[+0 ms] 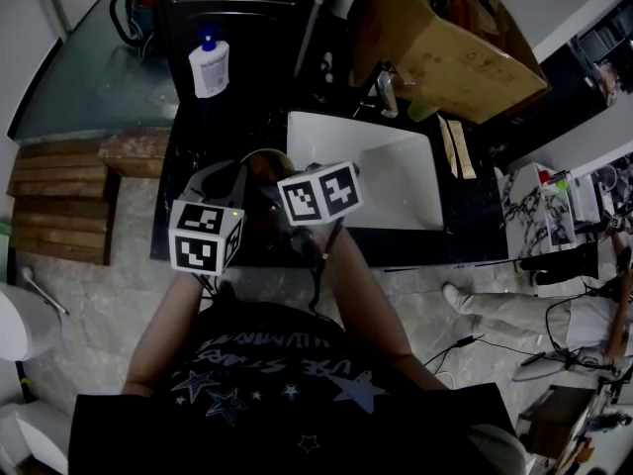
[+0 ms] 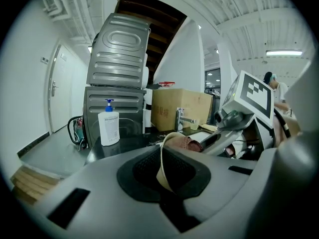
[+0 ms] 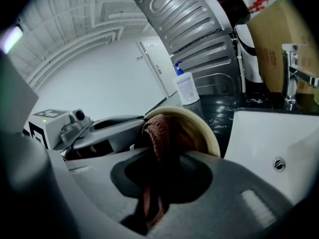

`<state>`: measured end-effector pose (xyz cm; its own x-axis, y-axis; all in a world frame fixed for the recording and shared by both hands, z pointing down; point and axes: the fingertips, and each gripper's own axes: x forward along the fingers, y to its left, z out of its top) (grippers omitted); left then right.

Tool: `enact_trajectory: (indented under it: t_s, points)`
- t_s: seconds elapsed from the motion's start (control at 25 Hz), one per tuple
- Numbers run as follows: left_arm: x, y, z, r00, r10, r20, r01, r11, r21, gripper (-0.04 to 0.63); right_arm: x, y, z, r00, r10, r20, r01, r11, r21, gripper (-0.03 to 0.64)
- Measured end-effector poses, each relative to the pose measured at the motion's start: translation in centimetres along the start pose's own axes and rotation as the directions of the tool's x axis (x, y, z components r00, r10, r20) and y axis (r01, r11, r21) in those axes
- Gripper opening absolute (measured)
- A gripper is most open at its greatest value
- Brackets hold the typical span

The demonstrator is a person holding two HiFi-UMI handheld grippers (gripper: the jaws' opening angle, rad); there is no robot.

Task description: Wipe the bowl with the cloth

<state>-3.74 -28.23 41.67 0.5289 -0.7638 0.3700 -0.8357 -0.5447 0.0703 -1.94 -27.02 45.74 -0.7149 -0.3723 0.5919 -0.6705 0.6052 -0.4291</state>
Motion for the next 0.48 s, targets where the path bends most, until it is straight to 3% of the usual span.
enact_trajectory:
  t_s: [0.48]
  points:
    - [-0.5,2.3,-0.2,0.999,0.046,0.004,-0.046,0.998,-0.044,0.017,-2.7,0.4,1.4,0.993,0.031,0.118,-0.034,0.999,0.024,0.067]
